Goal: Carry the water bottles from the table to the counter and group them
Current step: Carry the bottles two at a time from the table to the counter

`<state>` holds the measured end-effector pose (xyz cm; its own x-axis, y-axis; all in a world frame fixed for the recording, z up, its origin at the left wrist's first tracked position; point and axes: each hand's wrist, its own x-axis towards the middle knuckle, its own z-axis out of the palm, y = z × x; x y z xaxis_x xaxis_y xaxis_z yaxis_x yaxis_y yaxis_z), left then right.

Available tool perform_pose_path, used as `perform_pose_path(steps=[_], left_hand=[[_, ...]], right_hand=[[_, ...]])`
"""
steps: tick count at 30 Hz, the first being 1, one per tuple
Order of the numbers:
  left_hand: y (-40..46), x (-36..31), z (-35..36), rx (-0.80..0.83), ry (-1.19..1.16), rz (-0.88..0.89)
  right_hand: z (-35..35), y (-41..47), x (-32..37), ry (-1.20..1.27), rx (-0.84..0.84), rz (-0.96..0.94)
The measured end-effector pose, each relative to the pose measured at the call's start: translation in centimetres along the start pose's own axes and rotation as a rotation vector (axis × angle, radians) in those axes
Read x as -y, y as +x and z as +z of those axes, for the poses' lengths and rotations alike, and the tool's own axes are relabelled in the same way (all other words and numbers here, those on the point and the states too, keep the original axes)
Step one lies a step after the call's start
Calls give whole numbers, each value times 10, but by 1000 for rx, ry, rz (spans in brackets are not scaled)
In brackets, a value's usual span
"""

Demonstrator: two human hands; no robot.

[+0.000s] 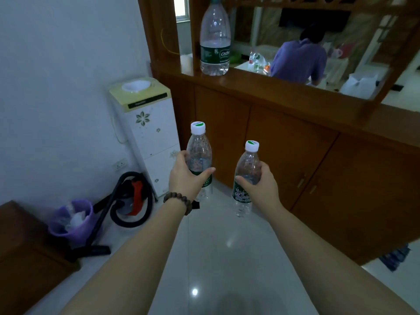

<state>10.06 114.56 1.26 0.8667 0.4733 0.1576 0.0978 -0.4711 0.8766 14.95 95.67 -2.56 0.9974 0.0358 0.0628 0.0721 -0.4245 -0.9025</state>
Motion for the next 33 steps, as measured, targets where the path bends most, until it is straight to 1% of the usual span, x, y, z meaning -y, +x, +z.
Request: perform_pose_path(steps=[5,10,15,23,27,33], left_hand=[[76,2,33,55,-46,29],[153,-4,75,50,-63,53],[252,-26,121,3,-53,126],[422,-91,179,-124,-47,195],[479,-98,197,-180,-22,231],[552,-93,213,-185,-13,233]], right_hand=[[3,69,3,-1,-54,6],[4,156,3,-3,-78,-26],[-1,268,11,16,-80,-84],[-27,461,64,62,-67,-223],[-30,531,83,91,-62,-247],[-8,618,97,57,-69,-236]])
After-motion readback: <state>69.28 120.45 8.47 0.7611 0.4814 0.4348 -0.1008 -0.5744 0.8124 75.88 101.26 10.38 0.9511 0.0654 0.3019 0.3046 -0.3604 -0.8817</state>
